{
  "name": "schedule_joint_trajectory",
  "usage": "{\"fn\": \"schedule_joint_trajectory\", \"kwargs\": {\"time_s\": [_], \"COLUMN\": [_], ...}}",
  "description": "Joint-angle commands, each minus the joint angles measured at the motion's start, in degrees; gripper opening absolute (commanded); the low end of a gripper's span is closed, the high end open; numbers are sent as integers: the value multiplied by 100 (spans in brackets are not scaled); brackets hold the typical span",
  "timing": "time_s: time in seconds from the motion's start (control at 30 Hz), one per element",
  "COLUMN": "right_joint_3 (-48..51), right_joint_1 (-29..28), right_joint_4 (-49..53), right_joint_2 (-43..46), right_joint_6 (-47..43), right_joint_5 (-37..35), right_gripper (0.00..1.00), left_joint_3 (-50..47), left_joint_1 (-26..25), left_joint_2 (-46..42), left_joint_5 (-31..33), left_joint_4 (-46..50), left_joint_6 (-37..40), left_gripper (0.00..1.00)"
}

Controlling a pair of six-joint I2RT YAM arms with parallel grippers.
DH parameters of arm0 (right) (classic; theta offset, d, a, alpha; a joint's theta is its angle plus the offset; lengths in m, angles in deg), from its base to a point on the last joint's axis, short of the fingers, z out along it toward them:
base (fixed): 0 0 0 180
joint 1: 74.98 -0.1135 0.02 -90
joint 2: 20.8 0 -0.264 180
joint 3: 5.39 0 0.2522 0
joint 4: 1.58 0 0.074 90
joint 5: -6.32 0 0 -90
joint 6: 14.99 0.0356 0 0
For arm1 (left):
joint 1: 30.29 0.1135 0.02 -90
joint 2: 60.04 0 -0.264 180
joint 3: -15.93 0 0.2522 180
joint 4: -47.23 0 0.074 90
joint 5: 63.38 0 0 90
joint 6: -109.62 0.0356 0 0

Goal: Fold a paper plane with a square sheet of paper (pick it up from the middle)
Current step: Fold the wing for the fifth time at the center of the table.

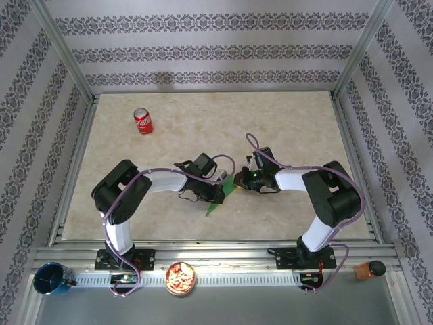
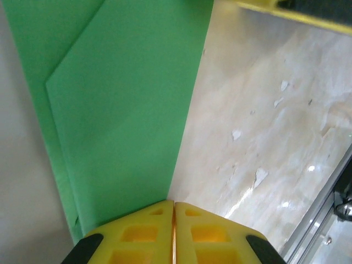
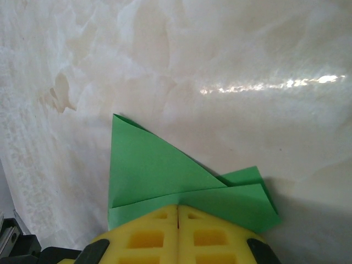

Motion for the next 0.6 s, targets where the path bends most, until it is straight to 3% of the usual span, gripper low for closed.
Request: {"fn": "schedule_joint_trajectory", "kwargs": {"time_s": [0.0, 0.3, 0.57], "right_joint_3": [104, 78, 17], "right_joint_1": [85, 85, 77], "right_joint_4": [534, 535, 542], "right_joint_2": [-303, -355, -365], "right_joint_6": [-55, -70, -67], "right_joint_5": [-596, -579, -544], "right_gripper": [4, 3, 3], "left_joint_3": [-355, -890, -1149], "left_joint_1": [-49, -50, -51], "left_joint_2": [-99, -628, -1388], "left_joint_5": [40, 77, 537], "left_joint_4": [1096, 1494, 1662], "left_joint_6": [250, 374, 304], "left_gripper": [11, 14, 14]}}
